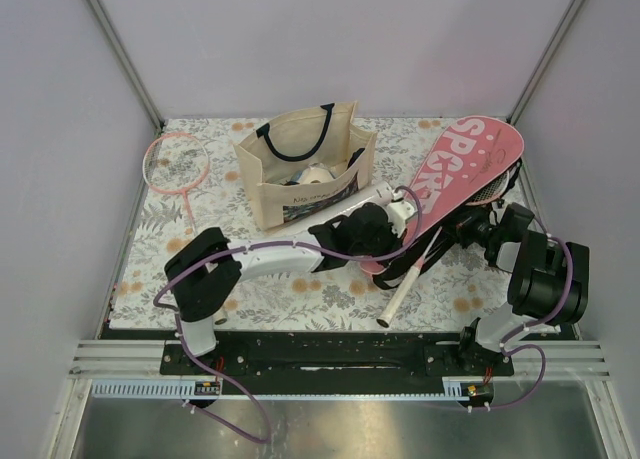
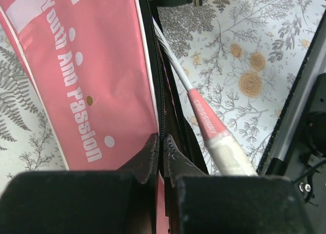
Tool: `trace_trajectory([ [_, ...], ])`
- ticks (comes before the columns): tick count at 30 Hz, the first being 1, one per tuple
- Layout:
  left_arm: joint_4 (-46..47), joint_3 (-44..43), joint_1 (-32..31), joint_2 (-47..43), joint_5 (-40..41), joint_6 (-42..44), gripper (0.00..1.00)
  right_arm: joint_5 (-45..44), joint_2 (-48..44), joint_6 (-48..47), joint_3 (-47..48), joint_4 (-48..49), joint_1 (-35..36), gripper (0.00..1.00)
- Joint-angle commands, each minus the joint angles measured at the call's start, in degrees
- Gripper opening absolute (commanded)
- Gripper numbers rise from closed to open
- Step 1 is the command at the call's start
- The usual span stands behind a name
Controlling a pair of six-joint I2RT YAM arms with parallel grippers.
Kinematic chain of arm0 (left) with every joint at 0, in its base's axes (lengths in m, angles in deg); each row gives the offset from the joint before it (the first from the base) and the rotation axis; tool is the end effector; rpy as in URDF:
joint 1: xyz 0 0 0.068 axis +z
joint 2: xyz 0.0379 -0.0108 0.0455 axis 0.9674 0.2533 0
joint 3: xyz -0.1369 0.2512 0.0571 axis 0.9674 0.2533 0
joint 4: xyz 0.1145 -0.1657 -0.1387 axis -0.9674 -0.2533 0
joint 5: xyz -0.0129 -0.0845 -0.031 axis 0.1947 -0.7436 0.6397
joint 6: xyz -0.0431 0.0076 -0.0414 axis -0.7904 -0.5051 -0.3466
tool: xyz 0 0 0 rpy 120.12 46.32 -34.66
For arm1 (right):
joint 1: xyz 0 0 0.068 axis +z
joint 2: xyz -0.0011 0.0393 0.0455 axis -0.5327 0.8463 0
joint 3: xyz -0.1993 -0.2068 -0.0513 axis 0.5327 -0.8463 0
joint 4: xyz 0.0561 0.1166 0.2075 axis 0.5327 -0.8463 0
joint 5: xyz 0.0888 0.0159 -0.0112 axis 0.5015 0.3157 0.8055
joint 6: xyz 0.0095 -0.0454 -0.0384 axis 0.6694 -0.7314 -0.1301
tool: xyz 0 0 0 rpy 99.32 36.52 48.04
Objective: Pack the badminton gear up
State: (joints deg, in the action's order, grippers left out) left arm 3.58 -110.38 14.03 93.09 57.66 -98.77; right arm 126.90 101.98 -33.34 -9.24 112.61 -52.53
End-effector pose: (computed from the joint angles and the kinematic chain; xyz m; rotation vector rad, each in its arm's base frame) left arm 0.1966 -0.3679 0.2534 0.9717 1.9778 -0.8561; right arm 0.2610 -0.0607 0.1607 0.9122 2.0147 1.2847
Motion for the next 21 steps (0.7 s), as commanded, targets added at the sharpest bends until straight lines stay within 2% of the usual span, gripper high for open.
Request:
trace_trajectory([
  [1,2.98,1.67,-0.31,-4.24,-5.09,-1.15,0.00,-3.87,0.18,1.60,2.00,3.43,0.30,0.00],
  [7,2.71,5.28,-0.40,-7.23,-6.15,-2.56,0.00,-7.30,4.22,7.75,5.34,9.58,0.30,0.00],
  [15,3.07,9.32,-0.40,-12.50,-8.96,-7.47,0.00,-10.99,9.41,9.42,8.07,15.73,0.91,0.00],
  [21,3.25,12.49,-0.49,-15.85,-8.00,-9.41,0.00,-13.46,10.73,10.03,9.21,17.76,2.14,0.00],
])
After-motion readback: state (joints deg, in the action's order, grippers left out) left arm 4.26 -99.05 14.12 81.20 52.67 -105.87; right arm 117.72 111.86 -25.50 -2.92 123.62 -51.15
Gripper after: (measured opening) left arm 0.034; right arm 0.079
